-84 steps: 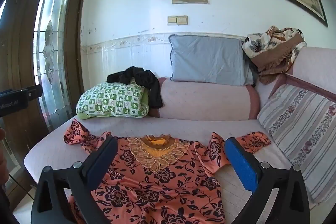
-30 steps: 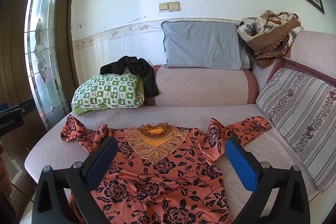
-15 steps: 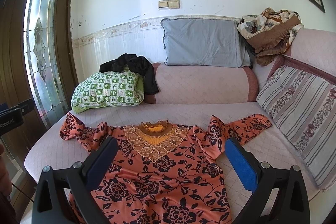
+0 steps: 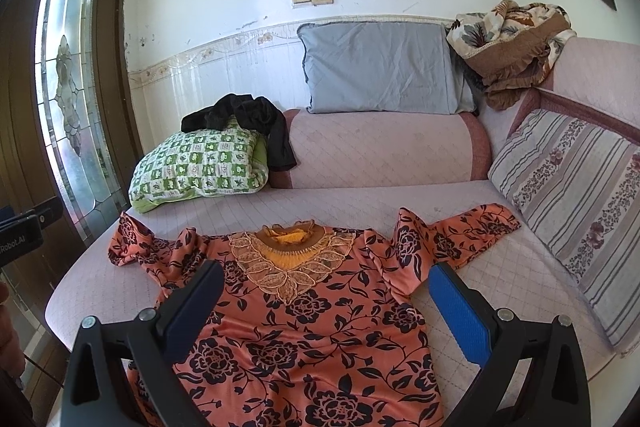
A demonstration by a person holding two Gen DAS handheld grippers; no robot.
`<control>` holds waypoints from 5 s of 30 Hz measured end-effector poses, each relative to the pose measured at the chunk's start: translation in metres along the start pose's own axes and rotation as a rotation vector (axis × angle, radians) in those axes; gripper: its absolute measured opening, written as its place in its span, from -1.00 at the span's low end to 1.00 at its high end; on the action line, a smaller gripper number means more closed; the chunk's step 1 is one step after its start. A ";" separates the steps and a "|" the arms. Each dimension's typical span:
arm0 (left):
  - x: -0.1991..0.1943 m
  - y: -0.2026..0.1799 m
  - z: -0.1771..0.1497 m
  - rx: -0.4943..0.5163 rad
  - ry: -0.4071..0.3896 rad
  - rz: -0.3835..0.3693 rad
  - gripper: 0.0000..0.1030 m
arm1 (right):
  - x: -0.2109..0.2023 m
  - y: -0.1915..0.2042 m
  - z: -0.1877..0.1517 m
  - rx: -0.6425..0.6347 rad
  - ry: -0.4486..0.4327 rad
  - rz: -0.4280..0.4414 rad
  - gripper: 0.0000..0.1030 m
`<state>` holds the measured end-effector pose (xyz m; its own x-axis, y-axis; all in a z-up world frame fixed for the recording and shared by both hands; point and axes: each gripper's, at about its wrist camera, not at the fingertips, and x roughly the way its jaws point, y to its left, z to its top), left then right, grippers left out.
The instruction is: Fold small clothes
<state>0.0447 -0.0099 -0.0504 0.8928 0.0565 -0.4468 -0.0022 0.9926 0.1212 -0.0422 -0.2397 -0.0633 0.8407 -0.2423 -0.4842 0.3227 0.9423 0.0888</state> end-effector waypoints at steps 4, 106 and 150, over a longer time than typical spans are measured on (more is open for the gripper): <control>0.009 -0.007 0.000 0.013 0.012 0.006 1.00 | 0.009 -0.005 0.000 0.006 0.009 -0.004 1.00; 0.203 -0.144 -0.079 0.121 0.612 -0.144 1.00 | 0.295 -0.144 -0.015 0.816 0.425 0.575 0.86; 0.291 -0.129 -0.101 -0.199 0.892 -0.385 -0.85 | 0.305 -0.103 -0.036 0.590 0.542 0.458 0.46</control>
<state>0.2588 -0.1109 -0.2856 0.1831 -0.2947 -0.9379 0.0683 0.9555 -0.2869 0.1658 -0.4021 -0.2515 0.6708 0.4066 -0.6203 0.3031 0.6130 0.7296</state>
